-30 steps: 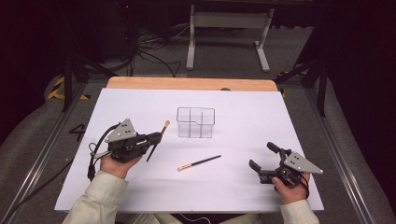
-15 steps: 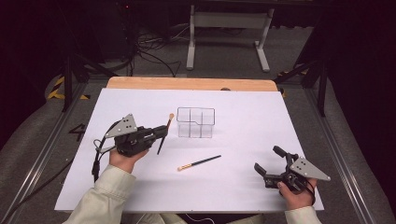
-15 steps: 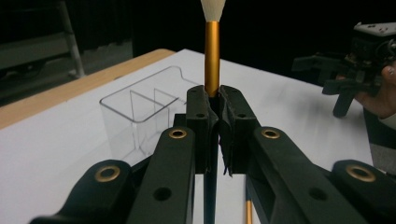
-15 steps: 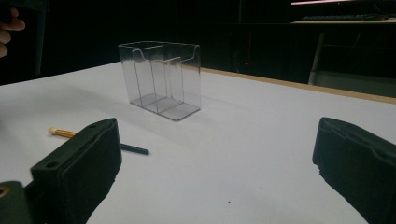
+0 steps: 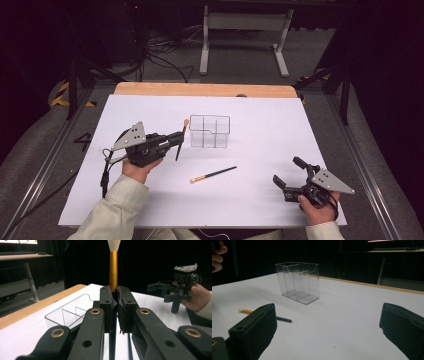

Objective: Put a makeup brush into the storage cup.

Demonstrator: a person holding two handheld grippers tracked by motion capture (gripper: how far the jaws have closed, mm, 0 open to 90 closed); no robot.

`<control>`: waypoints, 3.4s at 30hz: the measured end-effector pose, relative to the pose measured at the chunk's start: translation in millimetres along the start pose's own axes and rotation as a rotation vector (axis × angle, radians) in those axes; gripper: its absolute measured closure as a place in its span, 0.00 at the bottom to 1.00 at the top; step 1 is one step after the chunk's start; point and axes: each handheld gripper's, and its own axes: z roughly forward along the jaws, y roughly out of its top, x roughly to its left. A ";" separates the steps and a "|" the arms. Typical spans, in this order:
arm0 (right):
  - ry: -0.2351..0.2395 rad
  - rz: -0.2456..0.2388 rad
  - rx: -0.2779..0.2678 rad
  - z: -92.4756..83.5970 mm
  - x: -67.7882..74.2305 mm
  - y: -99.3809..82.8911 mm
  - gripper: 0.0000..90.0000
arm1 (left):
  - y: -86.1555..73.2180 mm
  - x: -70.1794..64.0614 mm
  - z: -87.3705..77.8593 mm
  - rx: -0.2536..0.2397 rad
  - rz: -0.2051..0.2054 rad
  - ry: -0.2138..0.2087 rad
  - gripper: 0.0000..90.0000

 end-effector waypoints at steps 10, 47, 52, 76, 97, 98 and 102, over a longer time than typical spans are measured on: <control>0.006 -0.001 0.002 2.2 -0.3 0.5 0.02 | 3.2 5.8 15.8 -0.019 -0.031 -0.010 0.92; 0.020 0.009 0.002 4.7 -2.1 -0.5 0.02 | 39.6 10.9 80.6 -0.082 -0.048 -0.054 0.92; 0.022 0.009 0.001 4.6 -2.2 -0.5 0.02 | 41.3 11.8 87.1 -0.094 -0.045 -0.043 0.92; 0.035 0.016 0.007 5.2 -2.3 -1.6 0.02 | 32.3 29.1 100.6 -0.151 0.010 0.105 0.92; 0.048 0.018 0.012 5.7 -2.0 -2.5 0.02 | 16.0 37.5 113.0 -0.142 -0.004 0.175 0.92; 0.049 0.018 0.012 5.7 -2.0 -2.5 0.02 | 16.0 37.5 113.0 -0.142 -0.004 0.175 0.92; 0.049 0.018 0.012 5.9 -1.8 -2.5 0.02 | 10.7 39.1 113.1 -0.132 -0.022 0.168 0.92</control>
